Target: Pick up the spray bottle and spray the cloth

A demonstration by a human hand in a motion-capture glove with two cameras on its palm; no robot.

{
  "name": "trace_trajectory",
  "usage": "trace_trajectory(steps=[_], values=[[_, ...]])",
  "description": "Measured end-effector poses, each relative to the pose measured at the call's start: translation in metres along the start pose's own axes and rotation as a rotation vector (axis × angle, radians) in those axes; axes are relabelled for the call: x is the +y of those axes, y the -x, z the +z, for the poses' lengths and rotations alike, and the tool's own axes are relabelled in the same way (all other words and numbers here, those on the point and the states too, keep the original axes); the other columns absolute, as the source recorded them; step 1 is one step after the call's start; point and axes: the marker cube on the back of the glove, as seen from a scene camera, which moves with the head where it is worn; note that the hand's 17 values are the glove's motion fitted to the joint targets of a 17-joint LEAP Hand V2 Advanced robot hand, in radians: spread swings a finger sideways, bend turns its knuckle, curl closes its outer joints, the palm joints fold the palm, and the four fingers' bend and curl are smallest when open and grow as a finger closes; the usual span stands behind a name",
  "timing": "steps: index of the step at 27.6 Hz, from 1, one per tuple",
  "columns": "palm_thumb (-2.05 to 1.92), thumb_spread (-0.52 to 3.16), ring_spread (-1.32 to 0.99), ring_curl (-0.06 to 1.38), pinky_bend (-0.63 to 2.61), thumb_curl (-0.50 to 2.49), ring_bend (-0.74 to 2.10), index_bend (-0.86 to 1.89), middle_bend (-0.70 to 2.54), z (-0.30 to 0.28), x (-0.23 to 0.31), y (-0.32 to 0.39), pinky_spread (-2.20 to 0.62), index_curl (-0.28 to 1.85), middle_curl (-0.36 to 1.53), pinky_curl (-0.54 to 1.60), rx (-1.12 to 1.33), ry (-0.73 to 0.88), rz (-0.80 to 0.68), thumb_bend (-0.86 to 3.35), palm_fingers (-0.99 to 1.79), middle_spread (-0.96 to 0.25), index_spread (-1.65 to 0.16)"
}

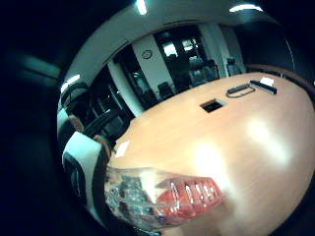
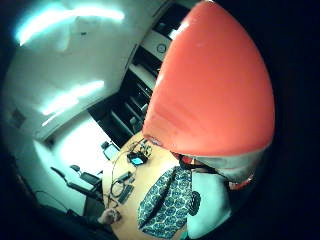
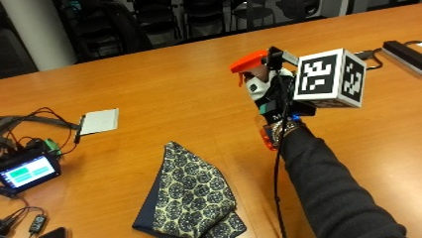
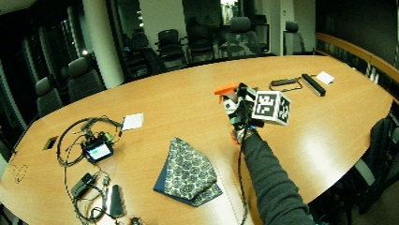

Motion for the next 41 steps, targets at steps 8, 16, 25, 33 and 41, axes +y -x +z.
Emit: trace_trajectory(steps=[8, 16, 25, 33, 41], values=[[0.95, 0.63, -0.22, 0.48, 0.58, 0.62, 0.74, 0.21, 0.57, -0.011, -0.024, 0.024, -0.31, 0.48, 0.53, 0.44, 0.107, 0.089, -0.214, -0.03, 1.41, -0.22, -0.28], [0.95, 0.58, -0.22, 0.48, 0.58, 0.65, 0.74, 0.23, 0.57, -0.013, -0.035, 0.045, -0.32, 0.51, 0.53, 0.44, 0.293, 0.138, -0.475, -0.03, 1.41, -0.22, -0.28], [0.94, 0.55, -0.21, 0.47, 0.57, 0.67, 0.74, 0.24, 0.58, -0.005, -0.027, 0.062, -0.31, 0.53, 0.53, 0.44, 0.478, 0.184, -0.689, -0.03, 1.40, -0.22, -0.28], [0.94, 0.53, -0.21, 0.47, 0.57, 0.69, 0.74, 0.24, 0.58, 0.011, -0.001, 0.064, -0.31, 0.54, 0.53, 0.44, 0.602, 0.209, -0.862, -0.03, 1.40, -0.22, -0.28], [0.94, 0.51, -0.21, 0.47, 0.57, 0.71, 0.74, 0.24, 0.58, 0.029, 0.022, 0.065, -0.31, 0.55, 0.52, 0.44, 0.720, 0.266, -1.007, -0.03, 1.40, -0.22, -0.28]])
